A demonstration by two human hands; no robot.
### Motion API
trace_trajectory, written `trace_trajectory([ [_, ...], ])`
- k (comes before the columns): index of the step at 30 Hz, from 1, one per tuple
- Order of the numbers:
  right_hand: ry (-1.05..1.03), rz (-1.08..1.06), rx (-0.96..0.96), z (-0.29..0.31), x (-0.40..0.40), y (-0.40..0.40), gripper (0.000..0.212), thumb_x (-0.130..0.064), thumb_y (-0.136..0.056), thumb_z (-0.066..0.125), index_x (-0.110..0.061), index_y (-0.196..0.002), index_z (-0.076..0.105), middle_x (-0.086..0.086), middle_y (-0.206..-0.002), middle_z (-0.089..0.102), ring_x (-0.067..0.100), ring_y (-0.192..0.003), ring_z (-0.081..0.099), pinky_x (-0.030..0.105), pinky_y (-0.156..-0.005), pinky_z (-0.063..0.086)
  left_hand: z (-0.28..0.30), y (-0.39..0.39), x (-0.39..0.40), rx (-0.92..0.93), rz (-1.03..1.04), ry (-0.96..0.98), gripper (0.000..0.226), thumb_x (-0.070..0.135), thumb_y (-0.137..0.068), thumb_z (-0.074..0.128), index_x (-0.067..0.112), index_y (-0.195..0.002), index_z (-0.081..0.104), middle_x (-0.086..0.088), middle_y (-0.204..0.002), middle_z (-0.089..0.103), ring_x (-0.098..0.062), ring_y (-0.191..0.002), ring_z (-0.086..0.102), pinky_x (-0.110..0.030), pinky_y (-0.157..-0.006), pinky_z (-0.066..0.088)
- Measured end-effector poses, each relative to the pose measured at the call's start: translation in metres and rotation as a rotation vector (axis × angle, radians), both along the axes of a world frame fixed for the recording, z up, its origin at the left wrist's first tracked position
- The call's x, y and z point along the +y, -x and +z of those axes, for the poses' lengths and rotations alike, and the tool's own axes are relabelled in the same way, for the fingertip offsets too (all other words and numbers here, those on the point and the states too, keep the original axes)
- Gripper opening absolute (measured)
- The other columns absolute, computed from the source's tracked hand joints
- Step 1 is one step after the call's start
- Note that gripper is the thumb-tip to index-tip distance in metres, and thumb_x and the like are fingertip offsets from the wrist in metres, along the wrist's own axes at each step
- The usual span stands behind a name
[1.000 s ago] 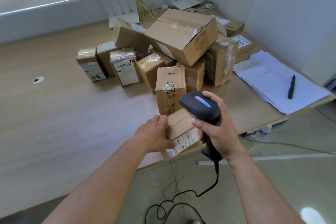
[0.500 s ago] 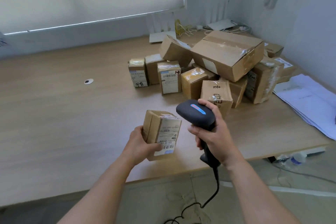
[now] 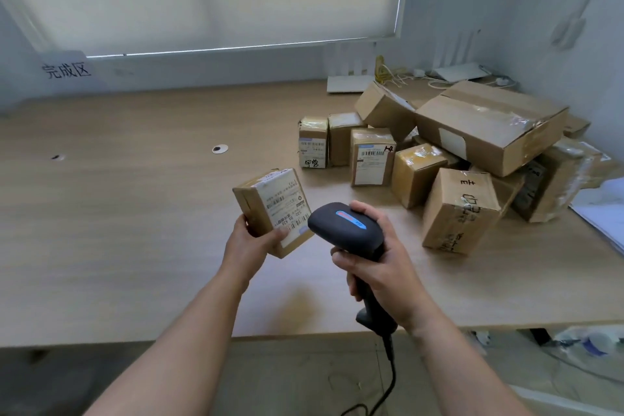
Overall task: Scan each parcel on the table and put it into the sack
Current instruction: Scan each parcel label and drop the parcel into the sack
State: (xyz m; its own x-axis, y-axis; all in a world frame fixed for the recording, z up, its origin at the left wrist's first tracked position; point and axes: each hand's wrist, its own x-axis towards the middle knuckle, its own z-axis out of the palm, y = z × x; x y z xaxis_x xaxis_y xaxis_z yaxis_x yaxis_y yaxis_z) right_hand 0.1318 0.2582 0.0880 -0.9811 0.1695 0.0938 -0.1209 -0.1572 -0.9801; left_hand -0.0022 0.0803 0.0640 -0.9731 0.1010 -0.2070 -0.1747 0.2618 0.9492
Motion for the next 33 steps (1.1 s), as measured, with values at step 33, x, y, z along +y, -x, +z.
trace_trajectory([
  [33, -0.009, -0.063, -0.005, -0.005, -0.091, 0.007, 0.063, -0.005, -0.075, 0.072, -0.043, -0.122, 0.054, 0.021, -0.118, 0.057, 0.026, -0.046, 0.050, 0.030, -0.044, 0.045, -0.010, 0.027, -0.078, 0.034, -0.114, -0.075, 0.058, 0.019, -0.082, 0.074, 0.022, -0.132, 0.044, 0.003, -0.117, 0.058, -0.020, -0.108, 0.056, -0.026, -0.081, 0.046],
])
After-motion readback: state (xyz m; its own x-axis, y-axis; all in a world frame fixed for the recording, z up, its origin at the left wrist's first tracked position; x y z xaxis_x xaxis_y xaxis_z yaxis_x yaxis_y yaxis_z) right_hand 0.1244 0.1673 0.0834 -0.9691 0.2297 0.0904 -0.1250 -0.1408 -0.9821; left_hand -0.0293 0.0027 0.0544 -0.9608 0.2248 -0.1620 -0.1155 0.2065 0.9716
